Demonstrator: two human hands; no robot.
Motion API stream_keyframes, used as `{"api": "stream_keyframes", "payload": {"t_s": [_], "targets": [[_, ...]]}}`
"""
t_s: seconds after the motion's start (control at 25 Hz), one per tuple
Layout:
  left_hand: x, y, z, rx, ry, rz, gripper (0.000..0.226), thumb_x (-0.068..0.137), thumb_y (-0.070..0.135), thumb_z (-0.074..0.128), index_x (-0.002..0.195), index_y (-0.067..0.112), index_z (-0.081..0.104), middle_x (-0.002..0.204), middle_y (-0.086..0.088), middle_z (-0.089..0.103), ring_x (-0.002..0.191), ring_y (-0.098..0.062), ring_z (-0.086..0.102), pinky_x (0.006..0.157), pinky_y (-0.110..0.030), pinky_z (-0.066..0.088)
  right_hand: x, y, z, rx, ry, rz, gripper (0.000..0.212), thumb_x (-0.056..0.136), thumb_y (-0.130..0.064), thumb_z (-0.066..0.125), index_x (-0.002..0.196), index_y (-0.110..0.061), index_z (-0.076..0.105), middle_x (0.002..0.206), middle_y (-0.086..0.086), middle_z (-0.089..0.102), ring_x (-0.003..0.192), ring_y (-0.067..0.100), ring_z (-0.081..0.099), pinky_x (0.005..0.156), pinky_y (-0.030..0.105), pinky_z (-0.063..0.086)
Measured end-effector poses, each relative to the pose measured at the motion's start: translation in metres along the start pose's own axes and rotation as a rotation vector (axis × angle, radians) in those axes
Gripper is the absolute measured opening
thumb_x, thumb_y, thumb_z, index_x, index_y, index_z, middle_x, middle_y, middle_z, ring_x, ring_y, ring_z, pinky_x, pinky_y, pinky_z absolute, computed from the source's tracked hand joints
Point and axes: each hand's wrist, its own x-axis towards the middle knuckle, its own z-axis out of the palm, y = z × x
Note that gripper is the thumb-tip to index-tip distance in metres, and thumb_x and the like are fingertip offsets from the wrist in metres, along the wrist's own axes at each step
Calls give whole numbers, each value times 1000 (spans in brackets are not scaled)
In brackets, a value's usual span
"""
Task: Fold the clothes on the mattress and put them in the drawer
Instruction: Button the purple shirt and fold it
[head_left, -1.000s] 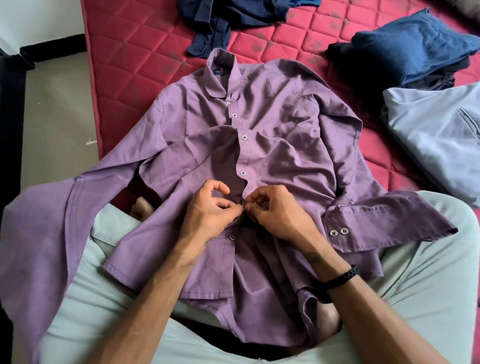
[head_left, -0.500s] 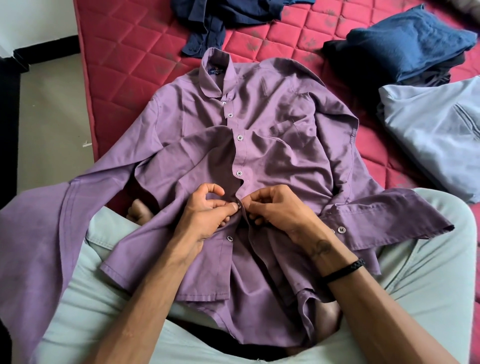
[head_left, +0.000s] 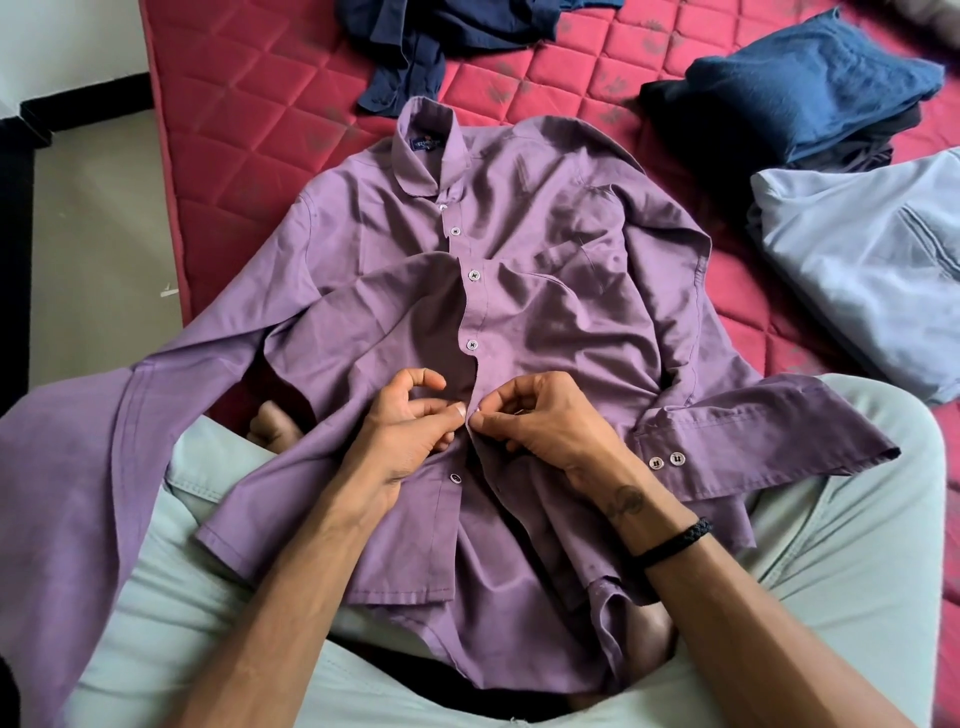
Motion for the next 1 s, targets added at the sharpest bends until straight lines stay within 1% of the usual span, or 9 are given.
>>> {"api": "stream_keyframes", "payload": {"t_s": [0.12,0.2,0.24,0.36,0.48,0.68,0.76,0.88,1.0], "targets": [[3,2,2,-22,36,-7,9,98,19,69,102,16,62,79,-6,70,66,-14,65,61,-20,57,-1,0,4,8,27,-53,17,80,-13,88,85,-3,76,79,15,76,65,16,62,64,32,54],[3,4,3,-45,28,-33,23,90,34,76,97,13,68,78,-3,73,68,-14,68,65,-22,59,0,0,6,-44,53,-92,15,80,-16,88,83,-7,76,80,12,77,67,16,65,71,42,58],[2,5,3,-52,18,-41,28,86,35,80,96,11,69,80,-4,76,69,-13,69,68,-23,59,0,0,6,-53,61,-106,15,81,-17,88,83,-8,76,81,10,78,68,15,66,74,44,59],[-1,5,2,-55,7,-40,20,83,22,84,91,8,72,84,-11,78,70,-11,69,72,-22,58,0,0,7,-64,67,-117,16,81,-18,88,85,-9,75,80,11,77,66,12,65,69,38,57],[-1,4,1,-98,22,-42,10,86,13,80,85,10,70,77,-7,76,65,-9,68,68,-18,58,-1,-2,8,-83,68,-117,18,81,-20,88,83,-8,75,78,14,76,62,11,61,63,33,52],[2,3,0,-142,34,-42,13,85,16,82,90,10,72,83,-8,76,66,-8,64,69,-17,56,-2,-6,7,-63,76,-107,15,82,-20,87,79,-13,75,75,13,75,61,14,60,63,38,52],[3,2,-2,-169,38,-40,13,84,16,82,90,10,72,82,-8,75,66,-9,63,71,-18,57,-2,-7,7,-1,63,-93,14,84,-19,86,80,-11,75,73,12,74,62,14,60,62,35,51],[1,3,-3,-208,29,-24,14,83,12,82,91,13,70,82,-7,76,66,-9,63,70,-19,57,-3,-8,4,127,28,-38,14,87,-13,82,87,-2,75,74,10,70,63,13,59,60,23,50],[0,6,-2,-268,9,-2,19,82,8,80,90,17,66,90,-6,78,68,-11,63,71,-19,56,-2,-11,1,289,-22,52,1,89,-2,74,89,-2,75,75,7,66,64,11,57,64,22,50]]}}
